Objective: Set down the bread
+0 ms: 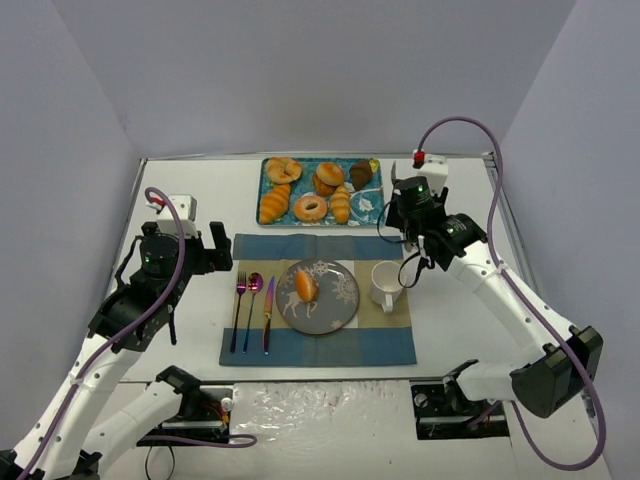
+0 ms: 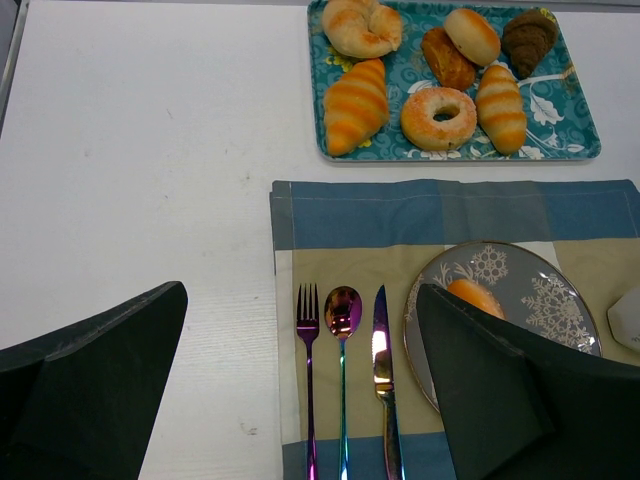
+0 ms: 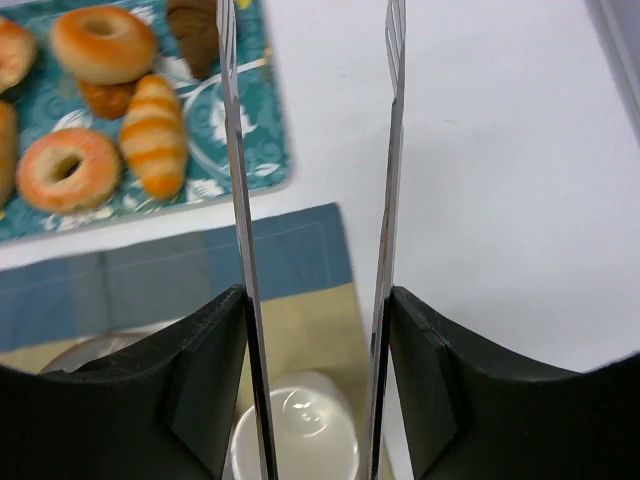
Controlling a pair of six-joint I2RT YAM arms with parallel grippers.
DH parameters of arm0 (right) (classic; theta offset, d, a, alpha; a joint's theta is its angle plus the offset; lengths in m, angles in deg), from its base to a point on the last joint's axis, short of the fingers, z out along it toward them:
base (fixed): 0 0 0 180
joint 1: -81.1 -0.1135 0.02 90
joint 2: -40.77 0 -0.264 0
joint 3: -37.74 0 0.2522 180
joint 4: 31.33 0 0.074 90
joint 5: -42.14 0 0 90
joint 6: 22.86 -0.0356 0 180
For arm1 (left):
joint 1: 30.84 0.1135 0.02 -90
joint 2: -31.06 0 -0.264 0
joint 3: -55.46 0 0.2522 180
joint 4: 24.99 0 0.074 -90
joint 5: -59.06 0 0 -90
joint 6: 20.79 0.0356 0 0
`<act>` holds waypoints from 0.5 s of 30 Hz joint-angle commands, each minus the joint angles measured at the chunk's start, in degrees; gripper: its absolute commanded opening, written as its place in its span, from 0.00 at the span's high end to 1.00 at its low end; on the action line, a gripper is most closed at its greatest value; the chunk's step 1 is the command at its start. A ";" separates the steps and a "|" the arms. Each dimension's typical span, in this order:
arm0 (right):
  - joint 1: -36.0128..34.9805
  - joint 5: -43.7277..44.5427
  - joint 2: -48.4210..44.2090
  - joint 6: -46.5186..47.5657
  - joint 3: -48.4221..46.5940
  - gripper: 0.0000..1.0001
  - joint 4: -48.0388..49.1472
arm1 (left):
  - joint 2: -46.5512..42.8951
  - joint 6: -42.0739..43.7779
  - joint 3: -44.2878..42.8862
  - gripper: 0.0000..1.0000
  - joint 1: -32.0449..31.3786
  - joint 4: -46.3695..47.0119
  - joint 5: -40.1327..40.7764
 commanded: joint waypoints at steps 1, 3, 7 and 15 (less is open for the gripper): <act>9.51 0.58 2.52 2.85 1.94 0.48 10.39 | -0.18 0.45 -1.85 0.03 -0.21 2.87 -0.24; 13.02 -0.60 5.06 3.25 2.36 0.47 12.78 | -0.30 0.40 -1.79 0.03 -0.25 2.92 -0.41; 19.56 -4.02 11.24 3.55 3.08 0.47 17.07 | -0.63 0.36 -1.76 0.03 -0.28 3.13 -0.70; 25.74 -5.63 23.67 5.42 1.19 0.45 24.86 | -0.64 0.36 -1.76 0.03 -0.37 3.12 -0.88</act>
